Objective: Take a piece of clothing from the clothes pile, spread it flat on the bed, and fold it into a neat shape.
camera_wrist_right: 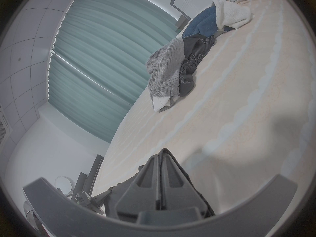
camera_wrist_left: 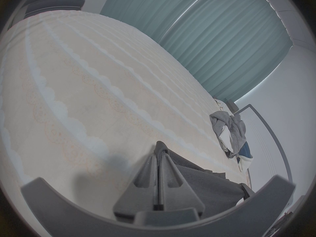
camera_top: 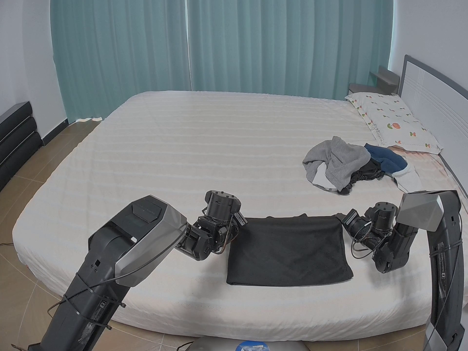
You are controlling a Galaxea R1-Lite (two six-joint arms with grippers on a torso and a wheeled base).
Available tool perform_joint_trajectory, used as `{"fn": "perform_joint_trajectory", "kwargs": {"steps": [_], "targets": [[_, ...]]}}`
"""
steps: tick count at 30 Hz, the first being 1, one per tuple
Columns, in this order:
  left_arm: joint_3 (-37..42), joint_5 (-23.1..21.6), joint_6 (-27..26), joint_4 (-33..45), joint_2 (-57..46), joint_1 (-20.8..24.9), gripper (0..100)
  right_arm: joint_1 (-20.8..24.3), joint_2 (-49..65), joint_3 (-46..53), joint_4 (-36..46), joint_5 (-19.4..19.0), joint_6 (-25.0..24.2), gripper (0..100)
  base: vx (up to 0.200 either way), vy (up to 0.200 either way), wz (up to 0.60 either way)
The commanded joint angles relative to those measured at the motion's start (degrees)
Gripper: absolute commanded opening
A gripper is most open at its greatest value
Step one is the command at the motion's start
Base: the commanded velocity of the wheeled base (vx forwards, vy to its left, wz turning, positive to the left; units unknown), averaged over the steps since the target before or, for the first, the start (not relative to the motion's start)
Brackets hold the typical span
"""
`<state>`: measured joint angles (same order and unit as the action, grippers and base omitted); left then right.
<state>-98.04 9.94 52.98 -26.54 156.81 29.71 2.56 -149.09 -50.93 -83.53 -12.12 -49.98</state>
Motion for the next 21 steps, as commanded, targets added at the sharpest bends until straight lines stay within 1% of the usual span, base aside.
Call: {"fn": "perform_joint_trajectory", "kwargs": {"steps": [1, 7, 8, 14, 16, 19, 21], "targets": [[0.13, 0.00, 0.02, 0.00, -0.27, 0.09, 0, 0.25, -0.94, -1.19, -0.05, 0.08, -0.03, 0, 0.000, 0.000, 0.00], [0.21, 0.00, 0.02, 0.00, -0.27, 0.17, 0, 0.34, -1.38, -1.54, 0.39, 0.96, 0.85, 0, 0.000, 0.000, 0.00], [0.13, 0.00, 0.02, 0.00, -0.27, 0.17, 100, 0.34, -1.38, -1.54, 0.39, 0.87, 0.85, 100, 0.000, 0.000, 0.00], [0.39, -0.09, 0.11, -0.09, -0.54, 0.09, 100, 0.43, -1.29, -1.45, -0.14, 0.96, 0.85, 100, 0.000, 0.000, 0.00], [0.30, 0.00, 0.55, -0.36, -0.54, 0.09, 100, 0.25, -0.76, -0.66, -1.55, 0.96, 0.76, 100, 0.000, 0.000, 0.00], [0.39, 0.08, 3.88, -0.62, -1.15, -0.09, 100, -0.27, 0.91, 1.45, -3.83, 0.96, 0.94, 100, 0.000, 0.000, 0.00], [0.74, 0.00, 7.40, -0.09, -3.17, -1.06, 100, -0.36, 4.60, 4.26, -4.01, 0.78, 1.20, 100, 0.000, 0.000, 0.00]]}}
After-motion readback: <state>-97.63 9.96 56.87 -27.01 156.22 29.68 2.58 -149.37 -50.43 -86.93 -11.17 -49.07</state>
